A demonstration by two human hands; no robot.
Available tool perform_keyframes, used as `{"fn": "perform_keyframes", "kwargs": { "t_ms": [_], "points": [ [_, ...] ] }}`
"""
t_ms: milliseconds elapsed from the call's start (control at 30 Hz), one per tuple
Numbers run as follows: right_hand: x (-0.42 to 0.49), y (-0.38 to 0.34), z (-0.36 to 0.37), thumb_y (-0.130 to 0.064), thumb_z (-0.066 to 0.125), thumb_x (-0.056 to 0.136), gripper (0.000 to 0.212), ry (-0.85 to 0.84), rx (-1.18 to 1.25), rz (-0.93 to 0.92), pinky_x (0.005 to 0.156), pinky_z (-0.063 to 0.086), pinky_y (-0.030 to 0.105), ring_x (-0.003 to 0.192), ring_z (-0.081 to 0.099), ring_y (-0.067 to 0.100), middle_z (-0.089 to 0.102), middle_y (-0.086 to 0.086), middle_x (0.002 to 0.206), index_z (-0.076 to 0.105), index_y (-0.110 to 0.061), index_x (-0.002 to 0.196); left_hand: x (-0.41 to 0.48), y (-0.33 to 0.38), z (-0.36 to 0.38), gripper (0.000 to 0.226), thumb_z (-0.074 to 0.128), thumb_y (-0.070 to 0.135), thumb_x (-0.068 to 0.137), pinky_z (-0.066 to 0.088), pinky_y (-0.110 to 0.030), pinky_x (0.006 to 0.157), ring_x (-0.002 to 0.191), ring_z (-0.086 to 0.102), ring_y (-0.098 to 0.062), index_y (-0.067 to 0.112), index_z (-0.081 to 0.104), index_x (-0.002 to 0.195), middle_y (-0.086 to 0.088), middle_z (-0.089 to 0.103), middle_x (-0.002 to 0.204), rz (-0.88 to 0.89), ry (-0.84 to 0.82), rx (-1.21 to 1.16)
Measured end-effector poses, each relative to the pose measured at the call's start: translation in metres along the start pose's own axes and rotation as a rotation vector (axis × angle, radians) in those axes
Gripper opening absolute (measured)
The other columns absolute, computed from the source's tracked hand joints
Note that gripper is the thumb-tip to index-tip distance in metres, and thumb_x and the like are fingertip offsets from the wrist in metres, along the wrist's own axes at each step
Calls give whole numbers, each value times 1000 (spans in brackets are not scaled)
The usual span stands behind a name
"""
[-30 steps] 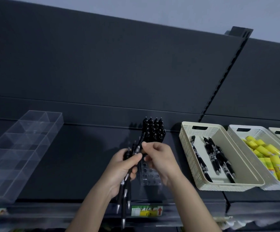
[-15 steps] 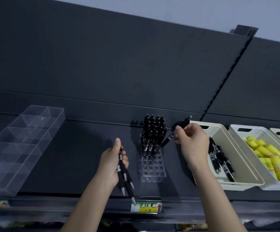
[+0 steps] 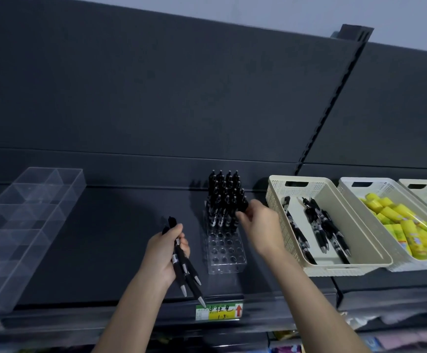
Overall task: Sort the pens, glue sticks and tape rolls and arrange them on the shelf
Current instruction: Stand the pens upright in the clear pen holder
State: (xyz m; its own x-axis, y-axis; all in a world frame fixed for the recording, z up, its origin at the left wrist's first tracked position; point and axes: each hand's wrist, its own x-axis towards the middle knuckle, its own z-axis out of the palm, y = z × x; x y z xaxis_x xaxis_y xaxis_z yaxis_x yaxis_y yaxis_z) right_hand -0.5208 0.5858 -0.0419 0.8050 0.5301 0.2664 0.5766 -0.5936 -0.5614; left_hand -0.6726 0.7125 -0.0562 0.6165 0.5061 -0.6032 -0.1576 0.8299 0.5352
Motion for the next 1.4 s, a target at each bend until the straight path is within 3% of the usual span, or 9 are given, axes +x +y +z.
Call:
{"fn": "perform_keyframes", "kwargs": {
  "t_ms": [200,367,500,600,933,1033,1167,1333,1400],
  "points": [
    [-1,-3,-3,-24,64,90,18,-29,-38,-27,62,44,32,75,61,27,67,10,84,55,-9,85,-4,1,0,18,56,8,95,42,-17,38,41,49,-9,5,52,78,-4,52,57,62,-4,13],
    [-30,-6,-11,-22,69,86,14,-26,187,245,73,53,32,72,62,14,67,-1,79,64,-9,87,-5,2,2,15,59,10,94,52,-20,49,60,60,-14,3,55,82,-7,56,72,123,-7,9],
    [-59,-32,-8,-17,69,85,13,-339,697,426,54,49,23,53,57,8,66,2,66,67,-7,77,-7,-3,8,12,61,12,93,56,-23,56,69,67,-17,4,57,87,-7,60,76,170,-36,24],
    [-64,-50,-3,-23,72,83,16,-472,676,275,52,46,19,52,54,6,62,-5,59,67,-9,76,-9,-10,15,5,61,11,92,57,-23,62,81,73,-18,6,61,94,-7,67,77,238,-99,84],
    [-66,-53,8,-10,63,77,12,-414,422,169,47,40,19,45,48,2,58,-8,55,61,-14,67,-13,-18,15,18,57,11,94,57,-35,81,98,71,-21,11,59,112,-12,74,99,286,-179,83],
    [-61,-47,4,-10,63,76,14,-284,392,175,44,40,15,46,51,3,60,-6,59,56,-20,69,-9,-10,11,9,56,12,95,58,-25,58,76,72,-19,7,59,103,-14,72,92,211,-65,-32],
    [-48,-36,-2,-8,61,81,17,-96,385,173,47,41,10,56,58,6,64,-5,68,53,-22,77,1,-1,-2,9,52,8,97,40,-18,38,50,48,-10,7,54,88,-7,57,73,161,34,-107],
    [-31,-31,6,-18,54,93,12,-59,329,155,66,57,42,69,69,22,69,8,74,57,-10,85,6,3,-8,22,46,-9,91,48,-20,44,63,53,-13,5,56,106,-11,58,84,146,29,-163],
    [-27,-31,12,-20,56,93,18,-76,276,122,64,56,40,69,69,23,69,9,73,58,-6,82,6,3,-8,27,49,-10,91,54,-22,52,69,58,-15,5,59,110,-12,58,89,146,18,-199]
  ]
}}
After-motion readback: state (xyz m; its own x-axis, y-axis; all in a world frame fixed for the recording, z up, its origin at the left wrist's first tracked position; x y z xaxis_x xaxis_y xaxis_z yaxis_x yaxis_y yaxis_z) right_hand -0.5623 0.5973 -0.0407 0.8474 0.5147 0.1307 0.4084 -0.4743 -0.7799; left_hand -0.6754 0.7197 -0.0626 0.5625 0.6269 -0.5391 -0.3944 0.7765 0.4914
